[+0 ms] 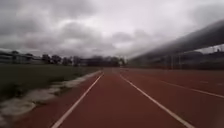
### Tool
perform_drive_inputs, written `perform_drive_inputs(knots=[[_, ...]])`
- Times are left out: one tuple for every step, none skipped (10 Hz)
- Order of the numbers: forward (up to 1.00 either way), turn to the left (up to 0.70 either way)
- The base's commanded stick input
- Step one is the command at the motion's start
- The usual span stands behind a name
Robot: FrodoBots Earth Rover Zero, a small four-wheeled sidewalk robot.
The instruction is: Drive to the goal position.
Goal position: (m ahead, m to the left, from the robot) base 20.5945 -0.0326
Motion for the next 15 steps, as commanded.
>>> perform_drive_inputs(knots=[[0.7,0.0],[0.7,0.0],[0.7,0.0],[0.7,0.0],[0.7,0.0],[0.7,0.0],[0.7,0.0],[0.7,0.0],[0.7,0.0],[0.7,0.0],[0.7,0.0],[0.7,0.0],[0.7,0.0],[0.7,0.0],[0.7,0.0]])
